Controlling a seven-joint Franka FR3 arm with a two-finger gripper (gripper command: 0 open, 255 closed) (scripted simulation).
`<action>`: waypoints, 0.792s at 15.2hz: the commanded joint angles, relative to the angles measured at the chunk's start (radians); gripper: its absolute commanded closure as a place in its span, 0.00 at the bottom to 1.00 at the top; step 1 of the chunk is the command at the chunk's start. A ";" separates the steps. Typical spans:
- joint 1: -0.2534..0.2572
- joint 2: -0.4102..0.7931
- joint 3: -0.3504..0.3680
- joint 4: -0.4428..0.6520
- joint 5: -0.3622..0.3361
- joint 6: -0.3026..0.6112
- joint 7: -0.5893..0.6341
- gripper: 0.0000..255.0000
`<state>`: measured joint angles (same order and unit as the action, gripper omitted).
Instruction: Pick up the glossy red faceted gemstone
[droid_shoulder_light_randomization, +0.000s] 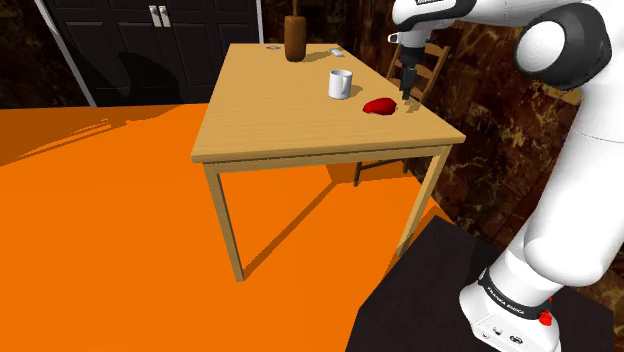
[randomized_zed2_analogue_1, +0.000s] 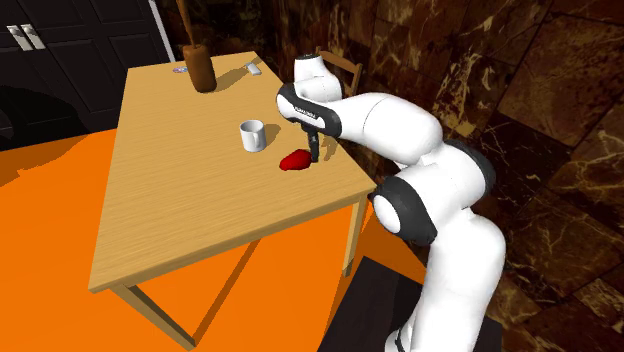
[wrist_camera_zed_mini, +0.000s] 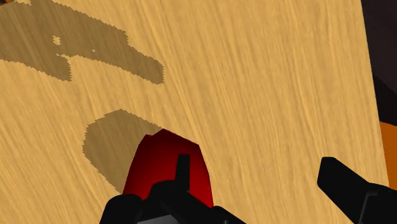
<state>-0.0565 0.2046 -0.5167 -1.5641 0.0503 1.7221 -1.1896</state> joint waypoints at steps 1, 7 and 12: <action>-0.045 0.115 0.000 0.136 0.065 -0.036 -0.083 0.00; -0.137 0.305 0.031 0.372 0.153 -0.099 -0.179 0.00; -0.124 0.297 0.032 0.290 0.151 -0.027 -0.181 0.00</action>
<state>-0.1808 0.4988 -0.4854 -1.2644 0.1998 1.6832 -1.3693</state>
